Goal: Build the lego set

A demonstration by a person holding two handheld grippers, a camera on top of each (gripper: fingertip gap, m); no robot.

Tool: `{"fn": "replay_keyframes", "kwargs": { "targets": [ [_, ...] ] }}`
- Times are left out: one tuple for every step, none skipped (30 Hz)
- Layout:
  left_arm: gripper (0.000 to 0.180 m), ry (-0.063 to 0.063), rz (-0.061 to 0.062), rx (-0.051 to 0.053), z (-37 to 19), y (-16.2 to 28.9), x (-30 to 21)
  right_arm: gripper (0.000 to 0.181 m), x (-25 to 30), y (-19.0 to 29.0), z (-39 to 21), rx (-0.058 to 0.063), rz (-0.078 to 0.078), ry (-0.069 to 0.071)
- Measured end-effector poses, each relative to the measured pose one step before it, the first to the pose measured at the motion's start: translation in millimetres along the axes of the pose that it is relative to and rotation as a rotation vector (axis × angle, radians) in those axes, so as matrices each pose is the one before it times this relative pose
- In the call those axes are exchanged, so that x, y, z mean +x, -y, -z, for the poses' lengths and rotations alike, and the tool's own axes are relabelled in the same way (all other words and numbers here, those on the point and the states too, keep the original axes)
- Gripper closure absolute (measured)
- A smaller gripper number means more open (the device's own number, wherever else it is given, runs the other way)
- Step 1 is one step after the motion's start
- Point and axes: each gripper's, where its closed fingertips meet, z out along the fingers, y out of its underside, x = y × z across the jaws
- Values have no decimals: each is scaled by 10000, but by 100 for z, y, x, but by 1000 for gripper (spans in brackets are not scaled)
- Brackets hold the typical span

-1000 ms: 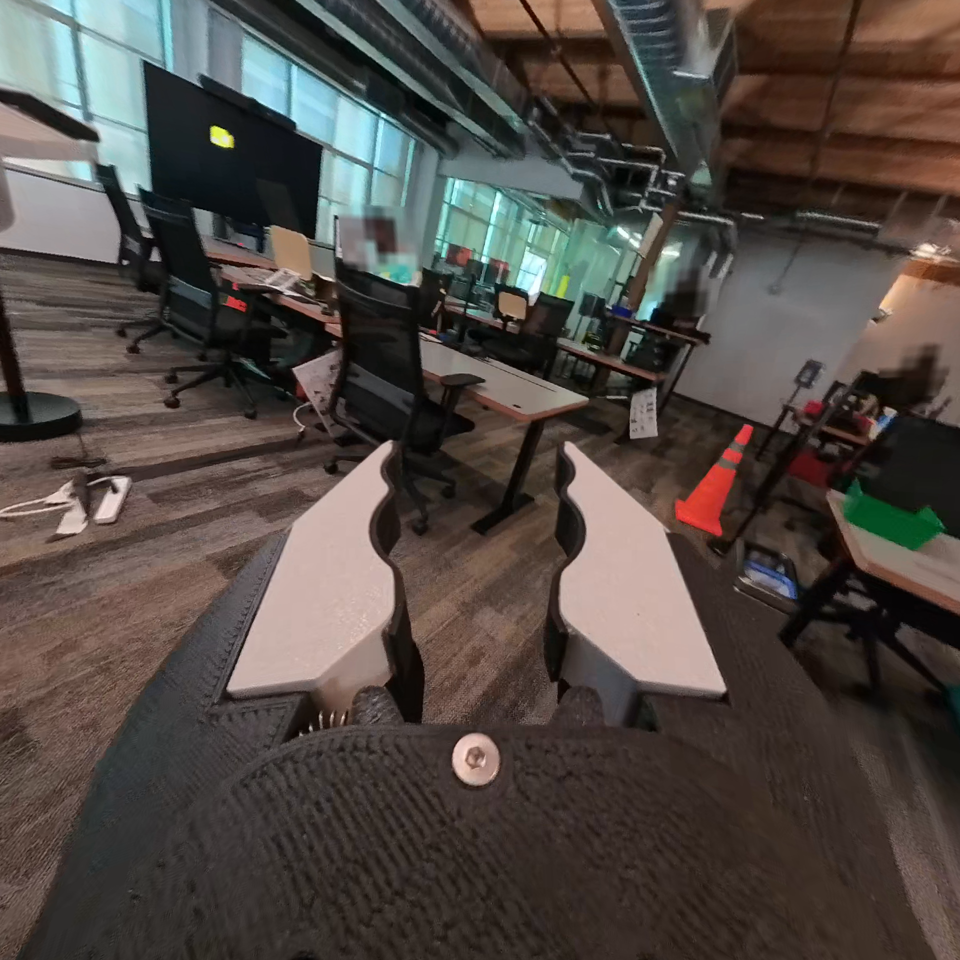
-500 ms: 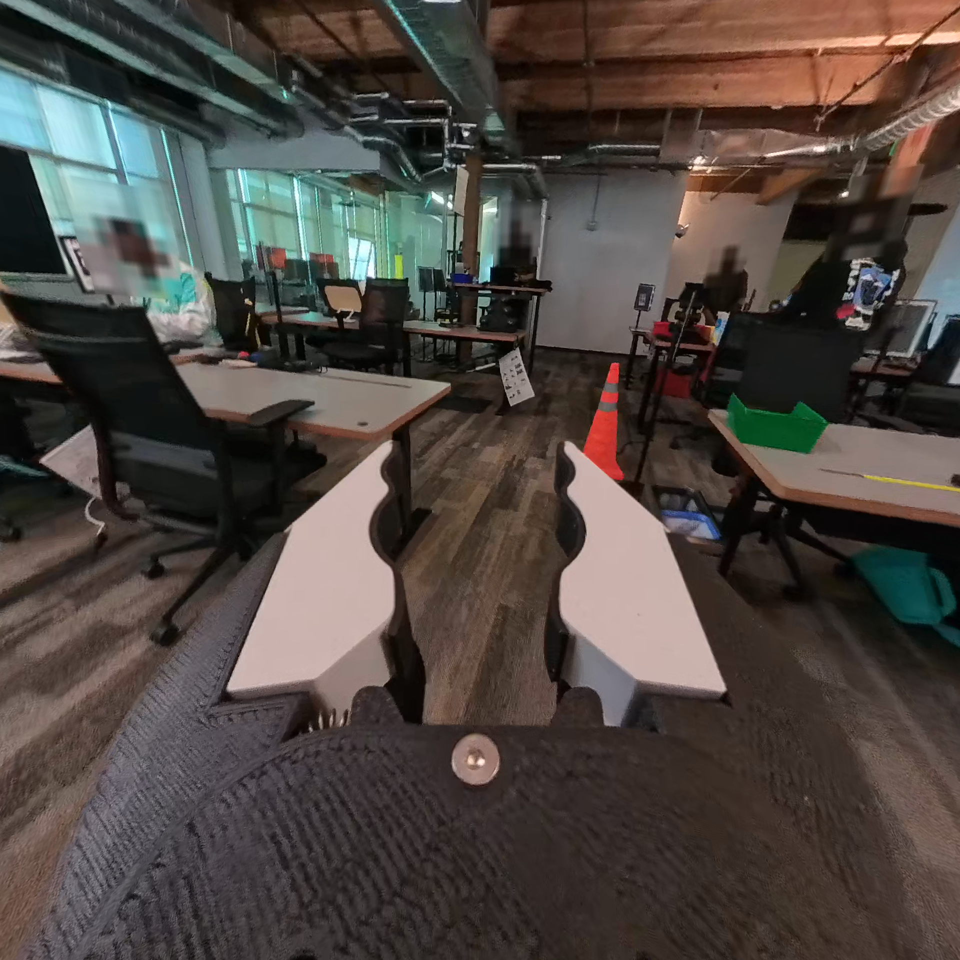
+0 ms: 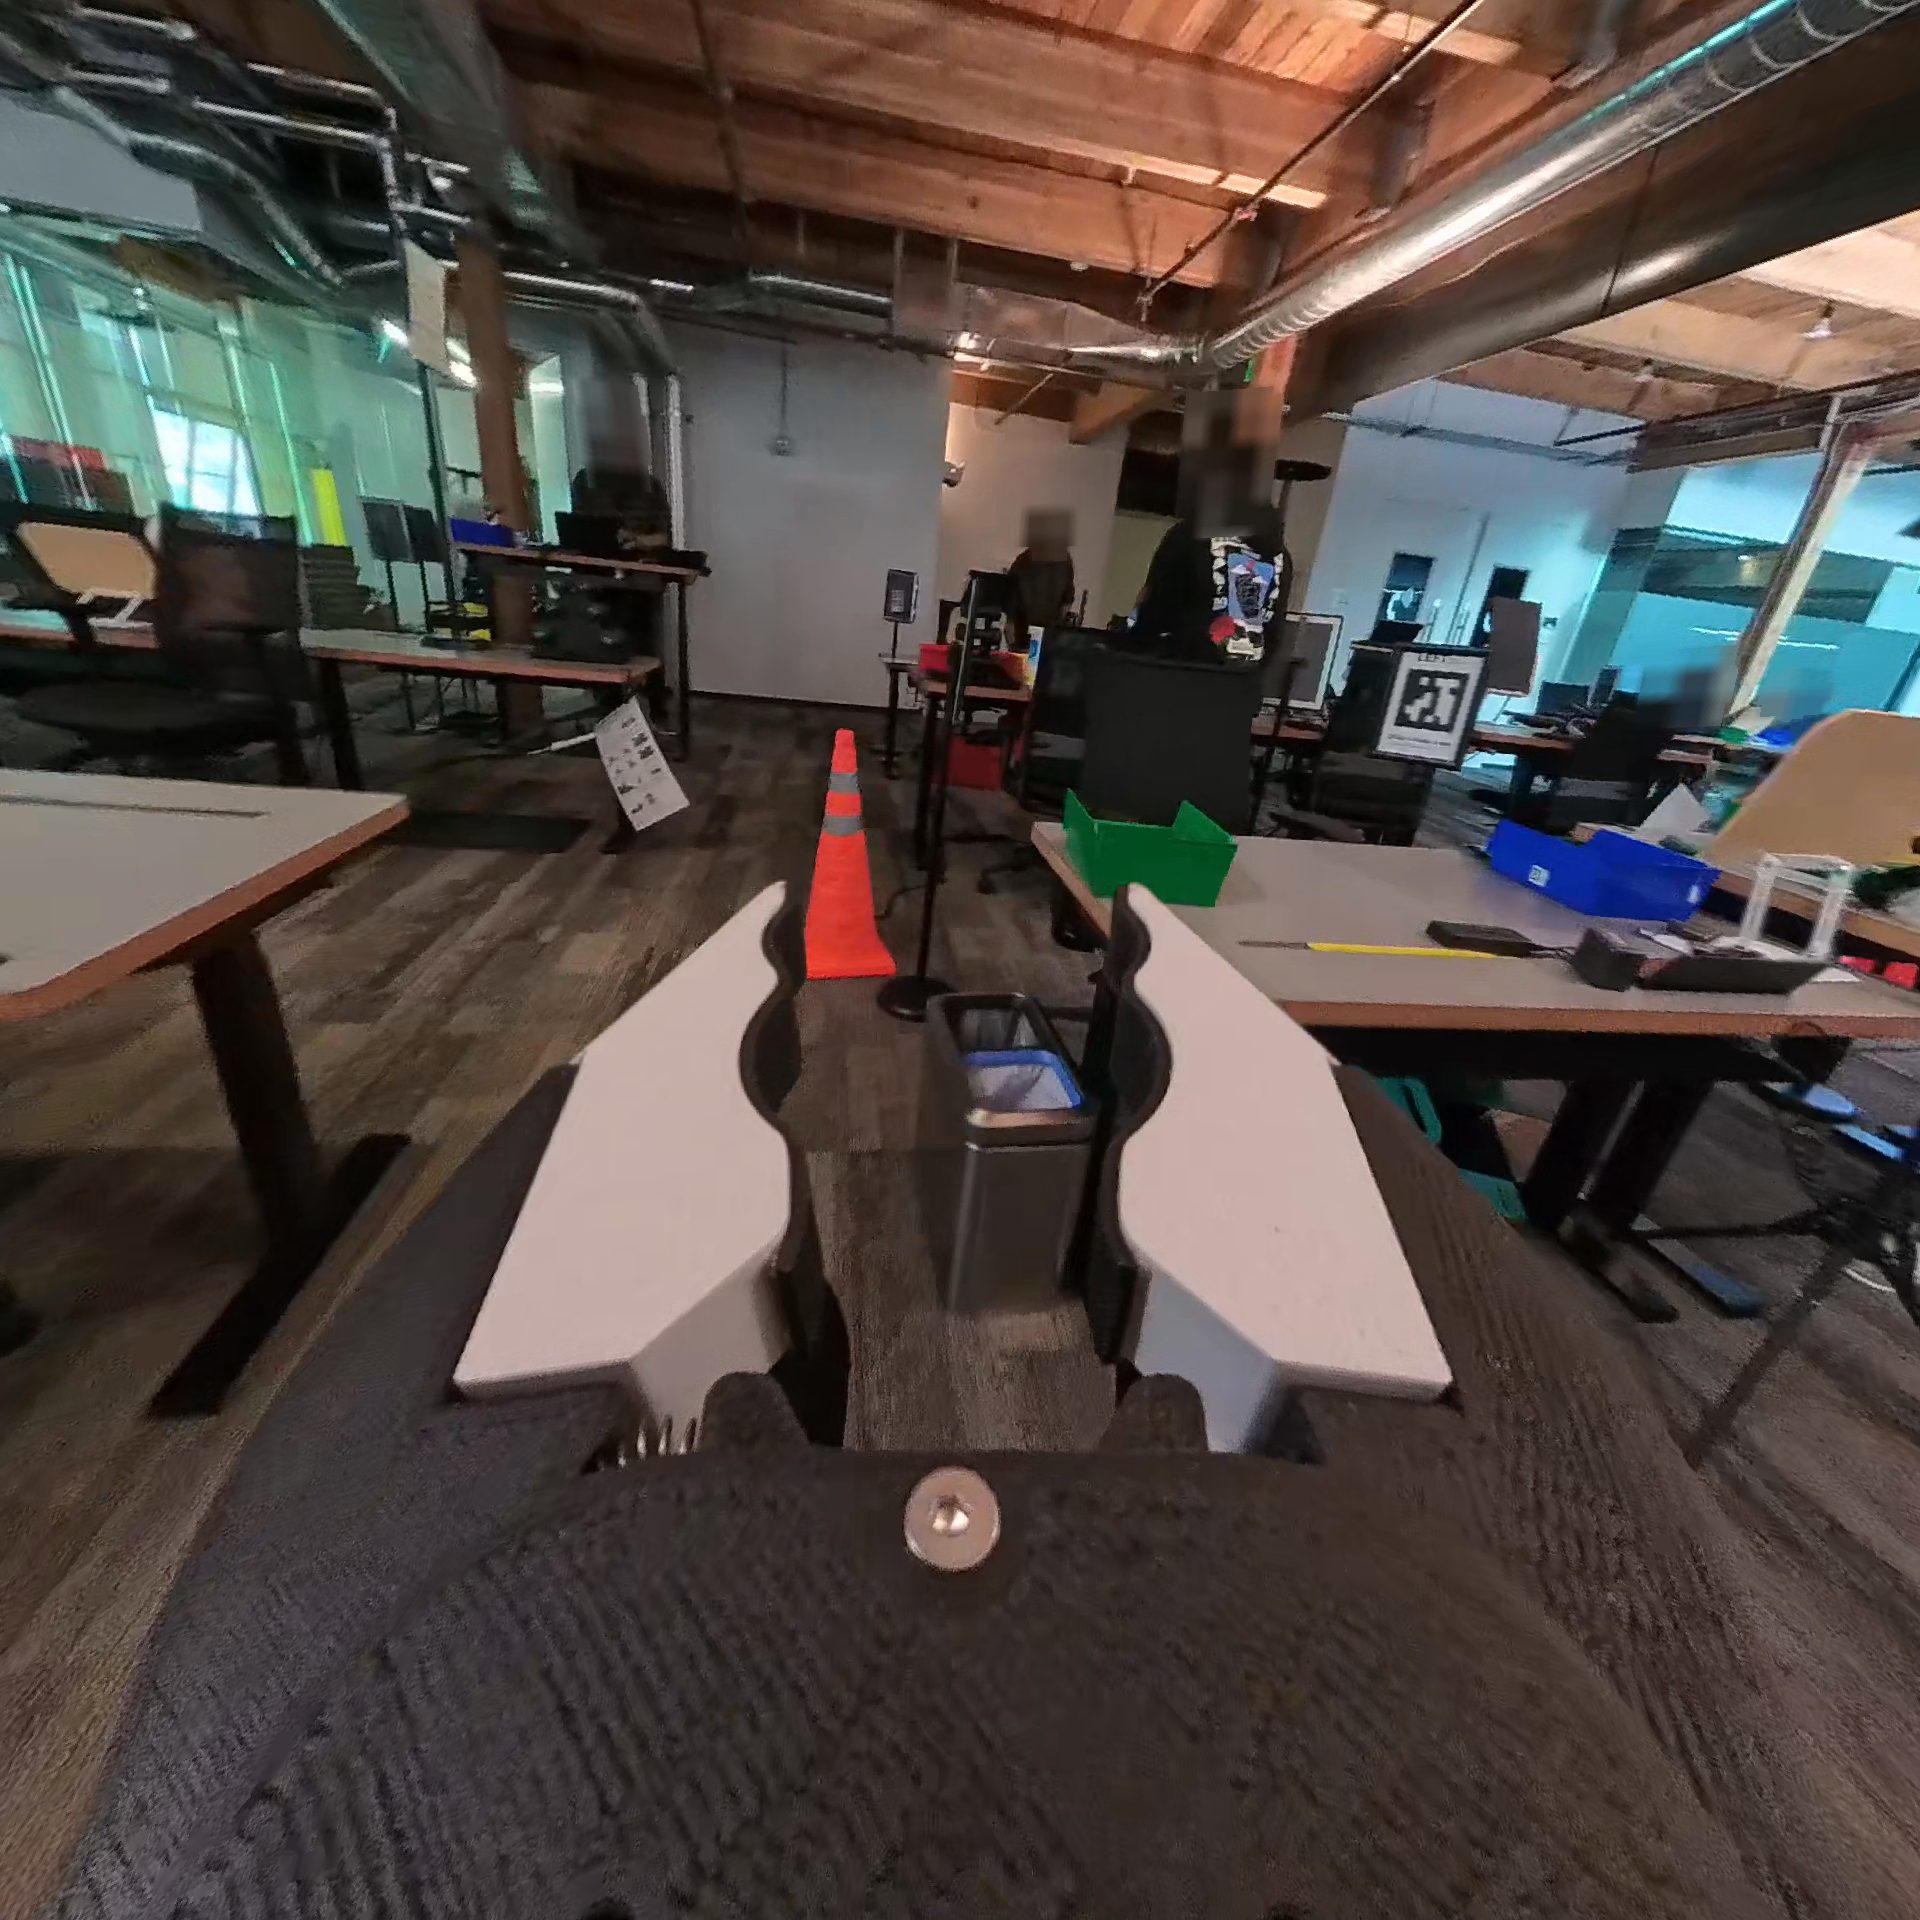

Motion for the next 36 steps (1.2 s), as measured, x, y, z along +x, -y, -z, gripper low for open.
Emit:
{"fn": "replay_keyframes", "kwargs": {
  "targets": [
    [112,249,64,70,-2858,-258,-1739,123,631,-565,-3215,-48,-146,-58],
    [112,205,208,24,-2882,-64,-1671,123,371,-466,-3166,-193,-193,41],
    [111,64,223,63,-2815,324,-1334,123,198,-209,-3328,-195,-157,158],
    [110,-21,93,107,-2711,537,-1107,123,-21,197,-3152,-59,-7,277],
    [110,-10,-112,118,-2454,510,-997,123,-295,242,-3078,83,193,255],
    [111,106,-262,106,-2165,240,-1085,123,241,173,-3030,85,246,89],
    [110,231,-267,44,-1995,-89,-1330,123,290,-126,-2987,16,148,23],
    [110,253,-132,-32,-1927,-364,-1375,123,95,-363,-2939,-57,-36,98],
    [110,142,33,-96,-1778,-780,-1289,123,-121,-487,-2898,-93,-144,181],
    [109,103,105,-114,-1628,-916,-1328,123,-103,-584,-2812,-110,-122,155],
    [108,170,70,-123,-1627,-982,-1368,123,1,-651,-2813,-117,-52,69],
    [108,228,-27,-119,-1501,-1032,-1518,123,5,-723,-2864,-106,7,25],
    [108,293,-89,-90,-1508,-1017,-1616,123,-6,-772,-2881,-95,22,-6],
    [108,329,-81,-67,-1585,-1077,-1662,124,-67,-1062,-2906,-144,11,-71],
    [108,309,-46,-41,-1342,-914,-1739,125,115,-1021,-2899,-189,-36,-100],
    [108,255,-15,-27,-1996,-1018,-1728,126,97,-1084,-2944,-208,-68,-103],
    [108,216,6,-49,-2235,-1028,-1689,127,122,-1015,-3003,-234,-105,-99],
    [107,176,15,-96,-2427,-987,-1590,127,55,-797,-3014,-210,-111,-51],
    [107,115,-31,-52,-2586,-799,-1441,127,94,-454,-3036,-147,-15,-38],
    [107,147,-52,-16,-2797,-608,-1455,128,362,-304,-2984,-163,42,-169],
    [107,115,41,-126,-2986,-542,-1305,129,392,-205,-2780,-281,8,-230],
    [107,-49,90,-176,-3195,-324,-845,129,432,40,-2773,-311,-37,-139],
    [107,-183,30,-99,-3072,84,-504,129,315,449,-2544,-148,0,-39],
    [107,-185,-72,61,-3000,292,-270,129,453,592,-2331,-10,89,-102],
    [108,-137,-112,127,-2986,327,-170,129,634,366,-2233,-46,150,-168],
    [108,-156,-61,36,-2951,193,-35,128,604,-71,-2166,-221,85,-96],
    [108,-242,36,-12,-2395,126,289,129,494,-440,-2119,-387,-15,18],
    [108,-314,70,55,-2746,80,479,129,602,-374,-2110,-341,-72,-3],
    [108,-339,28,79,-2718,-59,584,128,623,-335,-2141,-292,-9,18],
    [109,-344,-49,7,-2726,-314,591,128,656,-368,-1907,-356,30,-5],
    [109,-305,-92,-54,-2764,-503,504,128,926,-375,-2106,-377,69,-76],
    [109,-268,-75,-34,-2681,-505,426,128,1056,-195,-2139,-293,168,-114],
    [109,-249,-31,53,-2646,-407,335,128,1110,-177,-2196,-327,211,-92],
    [109,-222,12,89,-2621,-418,236,128,1096,-241,-2320,-422,198,-52],
    [109,-170,24,40,-2605,-526,175,128,1124,-225,-2351,-469,166,-30],
    [109,-111,33,-27,-2751,-624,16,128,1067,-127,-2250,-447,148,4]
  ]
}}
